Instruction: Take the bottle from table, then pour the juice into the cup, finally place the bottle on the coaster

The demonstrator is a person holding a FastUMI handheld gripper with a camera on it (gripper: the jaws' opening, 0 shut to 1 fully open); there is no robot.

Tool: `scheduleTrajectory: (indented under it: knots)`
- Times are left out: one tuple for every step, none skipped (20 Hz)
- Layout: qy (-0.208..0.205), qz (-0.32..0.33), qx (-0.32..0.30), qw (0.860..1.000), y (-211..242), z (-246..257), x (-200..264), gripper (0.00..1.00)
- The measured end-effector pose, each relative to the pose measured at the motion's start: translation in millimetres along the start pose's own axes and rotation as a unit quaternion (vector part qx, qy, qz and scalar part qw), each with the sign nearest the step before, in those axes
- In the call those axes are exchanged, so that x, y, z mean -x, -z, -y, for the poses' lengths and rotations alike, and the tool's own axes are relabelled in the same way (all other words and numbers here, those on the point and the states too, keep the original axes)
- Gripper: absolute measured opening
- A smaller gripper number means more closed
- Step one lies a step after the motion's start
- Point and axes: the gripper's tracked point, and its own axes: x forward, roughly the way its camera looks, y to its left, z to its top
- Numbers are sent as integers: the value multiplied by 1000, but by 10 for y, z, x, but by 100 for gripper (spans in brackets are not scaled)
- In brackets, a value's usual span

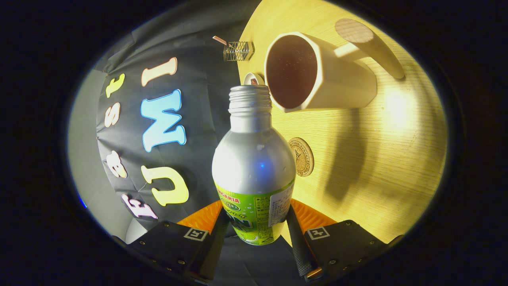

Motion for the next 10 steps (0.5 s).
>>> scheduleTrajectory:
  knots:
    - [0, 1, -3, 1000, -10, 2, -9, 75]
    - [1, 0, -7, 1000, -6, 4, -11, 75]
    - [2, -1, -12, 1000, -8, 0, -24, 75]
    - [3, -4, -16, 1000, -3, 3, -32, 75]
    - [4, -5, -19, 1000, -1, -12, -30, 75]
    - [5, -8, -23, 1000, 11, -24, -23, 75]
    - [4, -8, -27, 1000, 4, -38, -9, 75]
    - [4, -10, -32, 999, 9, -43, -16, 75]
    - [4, -8, -36, 999, 4, -54, -7, 75]
    - [5, -9, -42, 999, 1, -52, -17, 75]
